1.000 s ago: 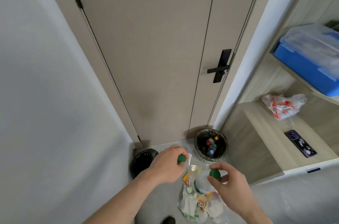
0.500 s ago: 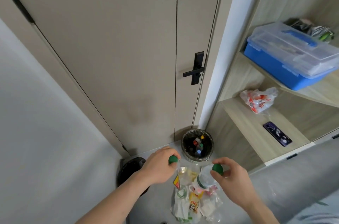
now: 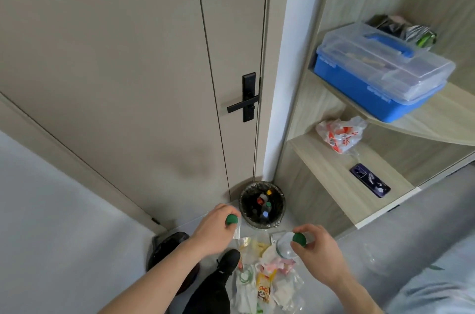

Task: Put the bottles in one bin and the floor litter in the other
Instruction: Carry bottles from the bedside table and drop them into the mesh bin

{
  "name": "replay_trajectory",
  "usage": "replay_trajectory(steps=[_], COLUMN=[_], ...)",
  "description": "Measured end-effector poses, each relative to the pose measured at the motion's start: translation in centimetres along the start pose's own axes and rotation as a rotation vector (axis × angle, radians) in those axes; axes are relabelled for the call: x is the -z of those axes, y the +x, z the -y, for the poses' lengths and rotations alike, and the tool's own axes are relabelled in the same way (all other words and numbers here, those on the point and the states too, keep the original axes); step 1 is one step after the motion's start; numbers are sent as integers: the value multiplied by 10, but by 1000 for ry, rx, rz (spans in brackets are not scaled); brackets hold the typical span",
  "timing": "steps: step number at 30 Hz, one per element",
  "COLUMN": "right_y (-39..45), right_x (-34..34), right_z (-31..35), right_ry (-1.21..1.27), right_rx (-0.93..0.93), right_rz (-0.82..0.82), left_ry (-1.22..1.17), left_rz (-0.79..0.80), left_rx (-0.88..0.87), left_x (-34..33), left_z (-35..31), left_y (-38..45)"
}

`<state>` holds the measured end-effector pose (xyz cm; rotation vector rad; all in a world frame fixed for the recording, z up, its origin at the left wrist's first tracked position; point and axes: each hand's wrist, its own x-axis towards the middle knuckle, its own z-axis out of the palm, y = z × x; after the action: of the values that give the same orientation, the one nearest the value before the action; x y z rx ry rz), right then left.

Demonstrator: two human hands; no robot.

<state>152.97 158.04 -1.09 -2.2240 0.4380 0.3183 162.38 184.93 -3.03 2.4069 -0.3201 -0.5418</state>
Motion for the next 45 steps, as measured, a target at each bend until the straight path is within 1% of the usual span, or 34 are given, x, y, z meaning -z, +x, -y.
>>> replay_trajectory(steps=[6, 12, 16, 19, 24, 27, 30, 35, 40, 45], right_y=[76, 181, 238, 275, 317, 341, 369, 401, 420, 435], right_x=[-23, -70, -107, -134, -181, -207, -230, -270, -299, -315], right_z=[-14, -29, -48, -69, -106, -128, -148, -184, -212, -227], right_ry=[5, 11, 45, 35, 40, 40, 30, 70, 114, 179], right_rx=[-115, -262, -354, -377, -427, -409, -392, -400, -455, -519], right_rz=[-33, -18, -20, -26, -7, 8, 5, 19, 37, 49], left_ry=[-19, 52, 124, 125, 81, 73, 88, 157, 237, 305], left_rz=[147, 311, 373, 391, 430, 418, 413, 458, 512, 586], left_rx=[9, 79, 109, 122, 118, 114, 75, 44, 13, 11], left_x=[-10, -37, -69, -100, -158, -187, -214, -255, -279, -286], left_z=[19, 69, 112, 140, 177, 197, 219, 255, 274, 284], left_y=[105, 220, 291, 336, 375, 394, 414, 433, 447, 462])
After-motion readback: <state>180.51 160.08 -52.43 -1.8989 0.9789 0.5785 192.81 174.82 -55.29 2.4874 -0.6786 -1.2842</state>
